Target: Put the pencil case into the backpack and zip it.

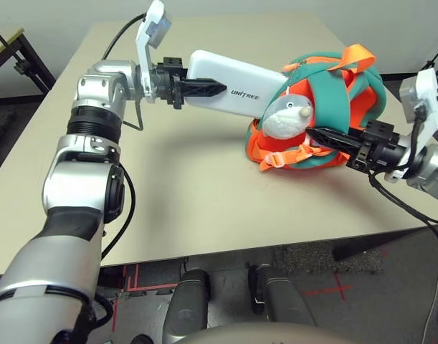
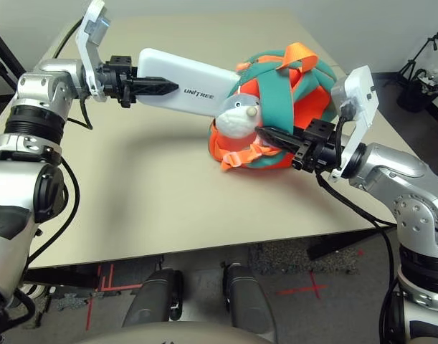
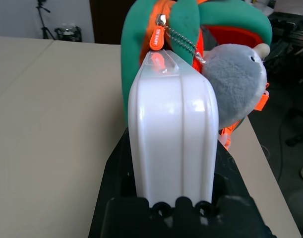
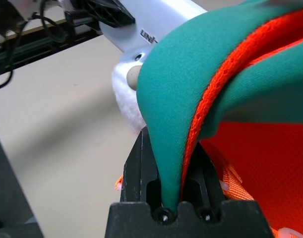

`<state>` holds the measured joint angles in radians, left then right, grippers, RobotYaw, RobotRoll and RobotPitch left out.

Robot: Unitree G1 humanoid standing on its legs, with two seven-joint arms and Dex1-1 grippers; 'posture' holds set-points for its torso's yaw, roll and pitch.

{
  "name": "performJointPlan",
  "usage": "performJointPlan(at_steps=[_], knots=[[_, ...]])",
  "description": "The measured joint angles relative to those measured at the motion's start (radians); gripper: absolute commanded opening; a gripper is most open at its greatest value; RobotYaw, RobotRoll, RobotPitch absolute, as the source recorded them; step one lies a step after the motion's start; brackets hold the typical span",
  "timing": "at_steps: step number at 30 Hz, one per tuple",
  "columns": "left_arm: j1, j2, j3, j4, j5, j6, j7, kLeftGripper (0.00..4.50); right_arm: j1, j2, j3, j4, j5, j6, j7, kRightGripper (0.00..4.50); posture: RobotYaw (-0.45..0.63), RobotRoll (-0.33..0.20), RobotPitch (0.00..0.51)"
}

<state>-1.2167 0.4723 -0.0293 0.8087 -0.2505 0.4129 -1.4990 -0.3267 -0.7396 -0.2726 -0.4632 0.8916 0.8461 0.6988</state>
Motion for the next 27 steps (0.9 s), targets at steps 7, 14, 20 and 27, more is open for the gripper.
performJointPlan(at_steps=[7, 14, 20, 27], knots=[[0.049, -0.077, -0.033, -0.023, 0.020, -0.075, 0.047, 1.31, 0.010, 0.005, 0.026, -0.002, -0.001, -0.001, 0.005, 0.12, 0.05, 0.000, 0.092], [0.100, -0.202, -0.041, -0.012, 0.034, -0.164, 0.159, 1.31, 0.024, 0.011, 0.032, -0.009, -0.004, -0.004, 0.002, 0.12, 0.03, 0.000, 0.092], [0.118, -0.240, -0.047, -0.007, 0.043, -0.209, 0.208, 2.70, 0.026, 0.012, 0.033, -0.010, -0.005, -0.005, 0.000, 0.12, 0.03, 0.000, 0.093], [0.135, -0.167, -0.055, -0.054, 0.042, -0.156, 0.191, 4.50, 0.032, 0.012, 0.042, -0.011, -0.007, -0.010, 0.001, 0.12, 0.04, 0.000, 0.096]])
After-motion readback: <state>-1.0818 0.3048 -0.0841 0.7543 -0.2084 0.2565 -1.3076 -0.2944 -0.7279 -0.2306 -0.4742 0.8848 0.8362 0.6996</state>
